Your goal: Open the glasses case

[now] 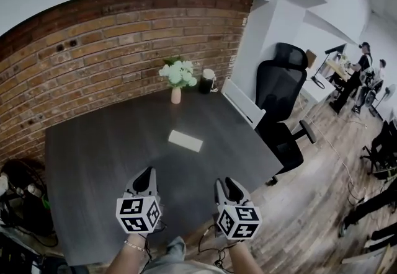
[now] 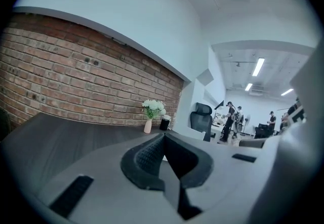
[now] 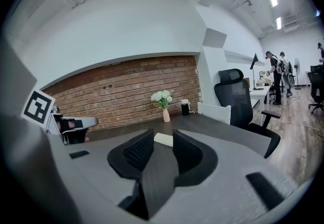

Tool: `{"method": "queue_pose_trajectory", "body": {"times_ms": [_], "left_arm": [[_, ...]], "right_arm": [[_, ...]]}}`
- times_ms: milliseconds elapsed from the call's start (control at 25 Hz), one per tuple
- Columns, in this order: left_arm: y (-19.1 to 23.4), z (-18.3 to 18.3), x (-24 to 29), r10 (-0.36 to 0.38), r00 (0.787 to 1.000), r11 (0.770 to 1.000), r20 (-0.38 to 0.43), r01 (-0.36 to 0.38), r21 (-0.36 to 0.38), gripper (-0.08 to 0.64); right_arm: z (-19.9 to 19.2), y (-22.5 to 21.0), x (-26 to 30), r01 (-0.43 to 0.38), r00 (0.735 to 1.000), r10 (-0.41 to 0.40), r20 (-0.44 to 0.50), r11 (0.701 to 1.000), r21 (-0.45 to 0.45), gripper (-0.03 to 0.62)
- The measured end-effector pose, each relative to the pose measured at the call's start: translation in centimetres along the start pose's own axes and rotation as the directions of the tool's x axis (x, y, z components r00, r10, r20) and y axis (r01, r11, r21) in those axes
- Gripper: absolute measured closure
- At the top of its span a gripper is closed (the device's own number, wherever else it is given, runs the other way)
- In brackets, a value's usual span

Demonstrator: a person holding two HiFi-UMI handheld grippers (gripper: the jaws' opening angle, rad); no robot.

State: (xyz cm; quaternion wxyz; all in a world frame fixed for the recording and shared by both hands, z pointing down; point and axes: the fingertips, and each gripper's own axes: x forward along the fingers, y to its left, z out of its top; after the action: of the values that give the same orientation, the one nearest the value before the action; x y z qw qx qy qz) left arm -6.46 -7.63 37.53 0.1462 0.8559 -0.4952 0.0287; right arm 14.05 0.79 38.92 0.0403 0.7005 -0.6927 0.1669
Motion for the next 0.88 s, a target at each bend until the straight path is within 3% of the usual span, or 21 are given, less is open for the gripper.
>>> {"method": "queue_pose_trajectory", "body": {"times_ms": [240,520,880], "left_arm": [[2.2,0.7,5.8,0.021,1.0,1.0,-0.009,-0.021,-0.021,0.565],[6.5,-1.2,10.5,0.076,0.995,0.992,-0.067,-0.082,-0.092,0.565],[6.6,-2.7,13.5,0.103,0.987,0.989,-0.122,-0.115,-0.098,0.565]], "right_arm": [[1.8,-1.4,6.9,-0.015,0.999,0.014,-0.038,0.999,-0.029,0.472],[2.4,-1.0,12.8,-0.053,0.994,0.044,-0.098,0.995,-0.09,0.471],[1.7,-3.5,17.3,-0.081,0.986,0.069,-0.154,0.994,-0.069,0.472]]}}
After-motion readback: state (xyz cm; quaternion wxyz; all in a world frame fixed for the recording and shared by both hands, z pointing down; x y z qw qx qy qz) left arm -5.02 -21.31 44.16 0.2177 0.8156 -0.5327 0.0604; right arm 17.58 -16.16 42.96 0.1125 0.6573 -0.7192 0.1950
